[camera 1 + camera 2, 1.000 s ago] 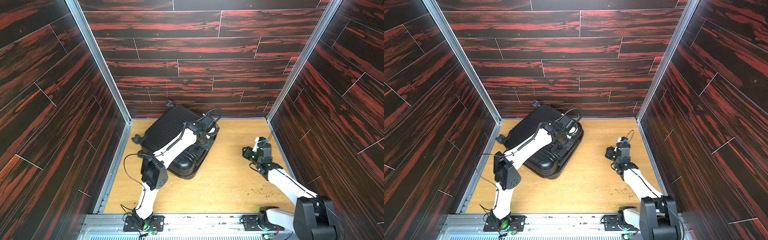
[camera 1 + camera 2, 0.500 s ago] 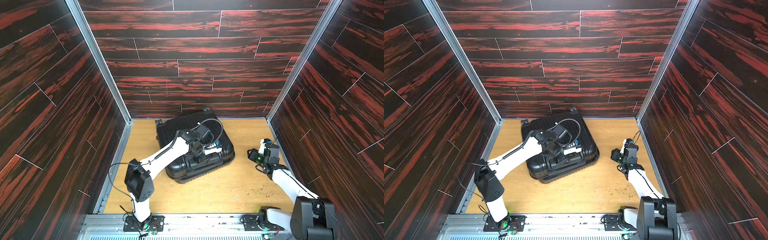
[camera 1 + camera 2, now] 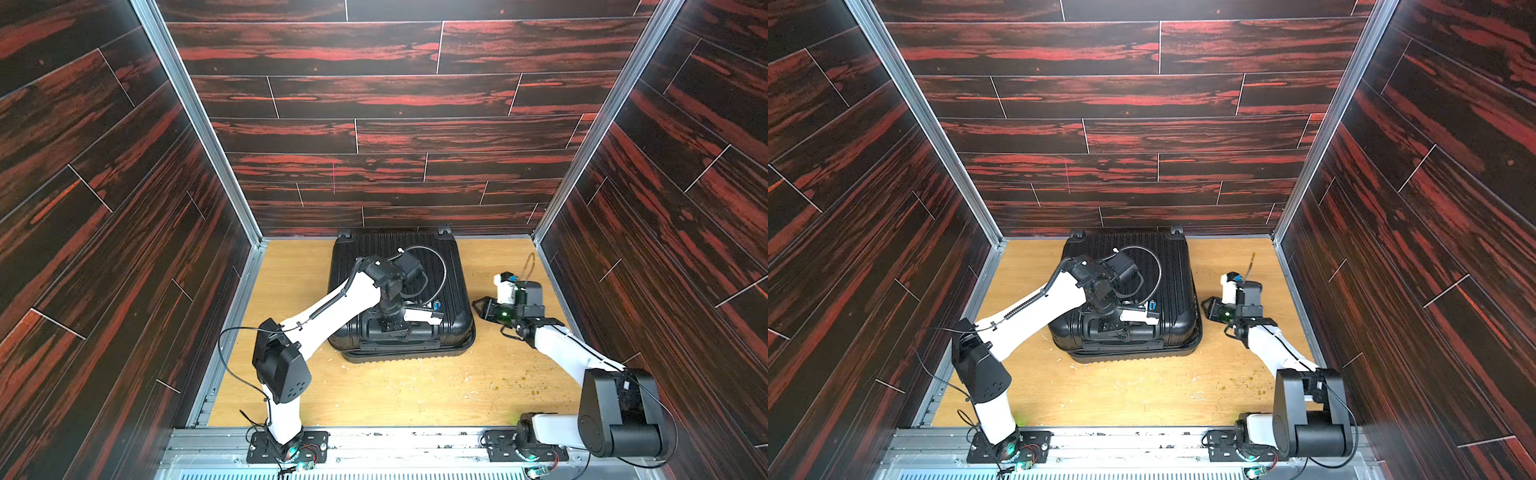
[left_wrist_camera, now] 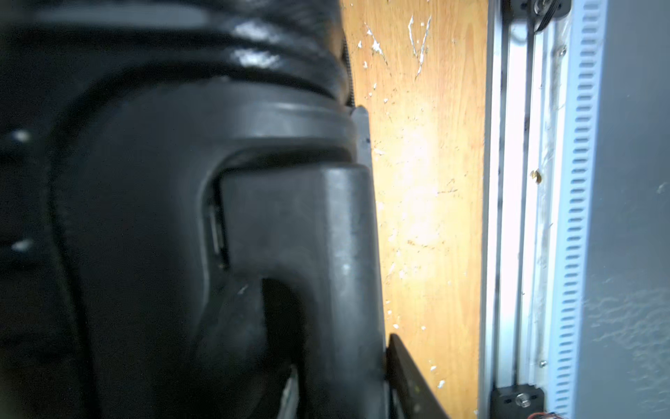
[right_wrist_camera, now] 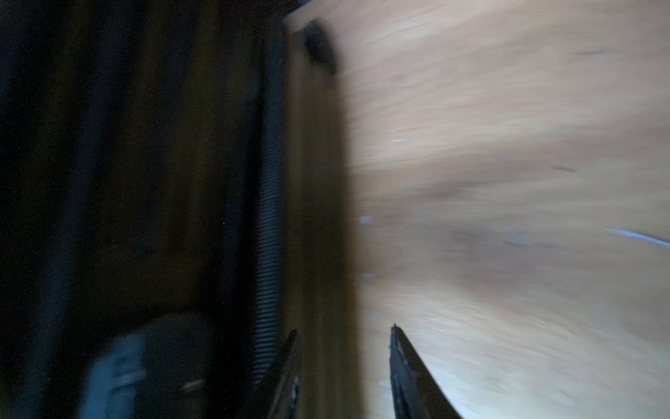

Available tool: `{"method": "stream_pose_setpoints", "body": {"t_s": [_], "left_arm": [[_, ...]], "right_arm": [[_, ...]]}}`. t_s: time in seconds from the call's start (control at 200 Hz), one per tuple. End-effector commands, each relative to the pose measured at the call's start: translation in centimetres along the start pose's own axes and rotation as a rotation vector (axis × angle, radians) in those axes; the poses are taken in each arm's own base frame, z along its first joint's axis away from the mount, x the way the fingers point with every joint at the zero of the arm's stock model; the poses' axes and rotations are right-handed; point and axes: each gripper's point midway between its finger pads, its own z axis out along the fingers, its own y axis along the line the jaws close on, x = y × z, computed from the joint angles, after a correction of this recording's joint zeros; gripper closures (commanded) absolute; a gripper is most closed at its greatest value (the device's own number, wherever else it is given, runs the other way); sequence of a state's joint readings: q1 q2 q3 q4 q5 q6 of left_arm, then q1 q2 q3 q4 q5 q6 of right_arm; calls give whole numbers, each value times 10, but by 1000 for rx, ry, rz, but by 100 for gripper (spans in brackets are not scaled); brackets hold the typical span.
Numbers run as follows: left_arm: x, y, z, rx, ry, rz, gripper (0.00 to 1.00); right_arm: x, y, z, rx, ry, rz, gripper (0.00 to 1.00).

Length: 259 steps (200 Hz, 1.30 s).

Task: Close the suitcase zippers
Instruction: Adjust the suitcase at the center of the board.

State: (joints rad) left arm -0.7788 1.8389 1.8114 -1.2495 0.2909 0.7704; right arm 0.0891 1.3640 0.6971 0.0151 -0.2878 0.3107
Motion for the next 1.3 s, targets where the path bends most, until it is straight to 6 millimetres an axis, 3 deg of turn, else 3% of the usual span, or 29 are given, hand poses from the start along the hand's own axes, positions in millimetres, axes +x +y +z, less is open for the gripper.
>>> {"method": "stream_pose_setpoints", "body": {"t_s": [0.0, 0.115, 0.185, 0.261, 0.326, 0.401, 0.511, 0.561, 0.757, 0.907, 1.062, 1.293], "left_arm": [[-22, 40, -45, -294, -133, -86, 57], [-34, 72, -90, -547, -317, -318, 56], [-26, 92, -126, -718, -427, -552, 49], [-10, 93, -149, -781, -485, -749, 49], [2, 88, -155, -793, -524, -858, 49], [31, 87, -168, -903, -595, -1060, 43], [100, 78, -190, -1179, -693, -1435, 38], [120, 67, -190, -1205, -722, -1551, 38], [159, 35, -169, -1130, -804, -1883, 37], [180, 21, -135, -986, -797, -2141, 34], [177, 33, -97, -744, -804, -2246, 34], [170, 45, -82, -684, -731, -2245, 28]], "right_arm": [[13, 19, 9, -69, 64, -51, 58], [29, 38, 15, -129, 114, -85, 58], [38, 46, 17, -146, 137, -101, 58], [46, 56, 20, -163, 154, -122, 58], [51, 64, 23, -173, 162, -134, 58], [57, 75, 26, -197, 173, -151, 58], [65, 97, 31, -241, 182, -186, 58], [68, 109, 33, -265, 187, -205, 58], [73, 147, 46, -282, 158, -273, 58], [67, 171, 47, -284, 102, -307, 58], [50, 163, 38, -202, 25, -321, 57], [31, 143, 16, -84, -37, -349, 55]]}}
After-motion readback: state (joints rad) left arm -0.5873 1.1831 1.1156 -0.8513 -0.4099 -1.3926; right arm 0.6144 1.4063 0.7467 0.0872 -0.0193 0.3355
